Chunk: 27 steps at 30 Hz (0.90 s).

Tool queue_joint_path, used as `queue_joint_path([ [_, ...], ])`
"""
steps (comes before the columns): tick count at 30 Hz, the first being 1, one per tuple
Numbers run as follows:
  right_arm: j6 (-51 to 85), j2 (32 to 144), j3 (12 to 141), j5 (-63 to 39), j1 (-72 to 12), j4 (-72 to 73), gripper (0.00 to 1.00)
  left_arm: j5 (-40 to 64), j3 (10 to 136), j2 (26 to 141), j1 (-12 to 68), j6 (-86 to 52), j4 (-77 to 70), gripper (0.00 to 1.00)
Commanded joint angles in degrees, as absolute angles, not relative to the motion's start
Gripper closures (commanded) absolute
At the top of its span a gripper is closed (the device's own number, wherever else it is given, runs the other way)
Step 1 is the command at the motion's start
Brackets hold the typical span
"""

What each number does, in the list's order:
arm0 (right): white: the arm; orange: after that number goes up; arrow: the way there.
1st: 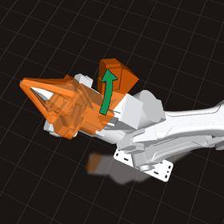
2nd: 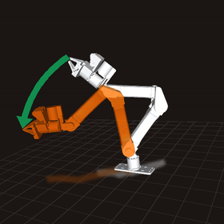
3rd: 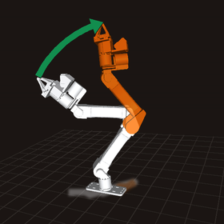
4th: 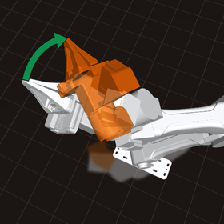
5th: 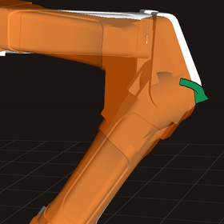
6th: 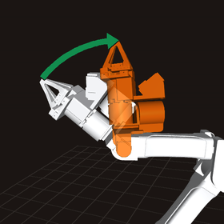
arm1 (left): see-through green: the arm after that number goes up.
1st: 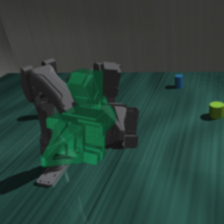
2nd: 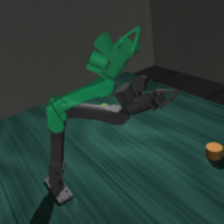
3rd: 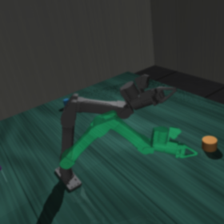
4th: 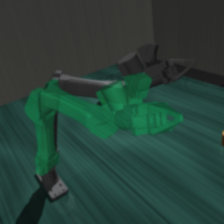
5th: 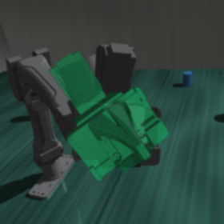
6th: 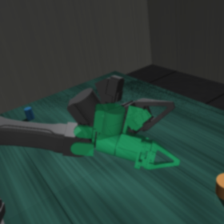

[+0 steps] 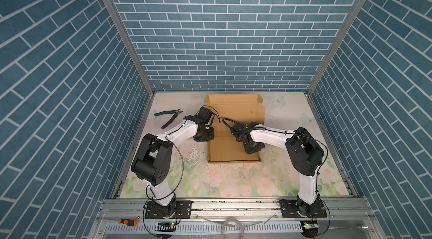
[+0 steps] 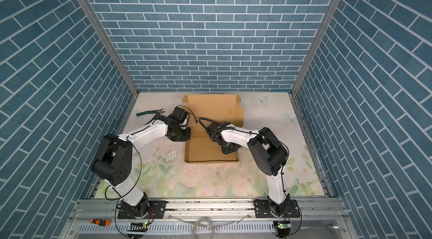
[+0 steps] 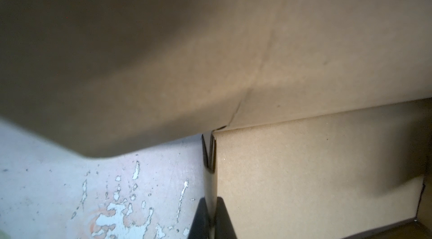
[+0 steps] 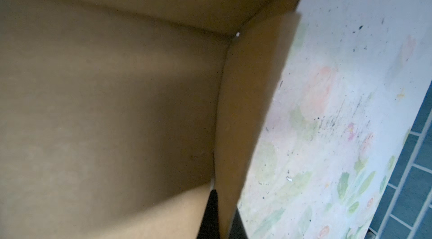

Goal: Assemble paper box
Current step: Press the paper box at the center of the table.

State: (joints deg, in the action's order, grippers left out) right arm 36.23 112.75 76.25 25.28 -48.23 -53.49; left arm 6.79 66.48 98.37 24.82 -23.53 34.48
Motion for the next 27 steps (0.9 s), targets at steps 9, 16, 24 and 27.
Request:
queue_joint_path([
  [9,37.88,119.13,72.77,22.90,-47.81,-51.35,1.00,6.77,66.01,96.62,24.62,-23.40,34.24,0.95],
  [16,37.97,118.60,71.86,20.51,-47.72,-49.47,1.00,6.41,66.23,96.68,24.69,-23.08,34.51,0.95],
  [24,33.55,108.99,71.19,16.26,-44.70,-47.60,0.91,5.01,66.31,97.38,24.67,-21.93,35.64,0.95],
  [27,32.23,107.23,72.45,15.86,-43.71,-49.39,0.85,5.25,66.19,97.16,24.66,-22.13,35.76,0.95],
])
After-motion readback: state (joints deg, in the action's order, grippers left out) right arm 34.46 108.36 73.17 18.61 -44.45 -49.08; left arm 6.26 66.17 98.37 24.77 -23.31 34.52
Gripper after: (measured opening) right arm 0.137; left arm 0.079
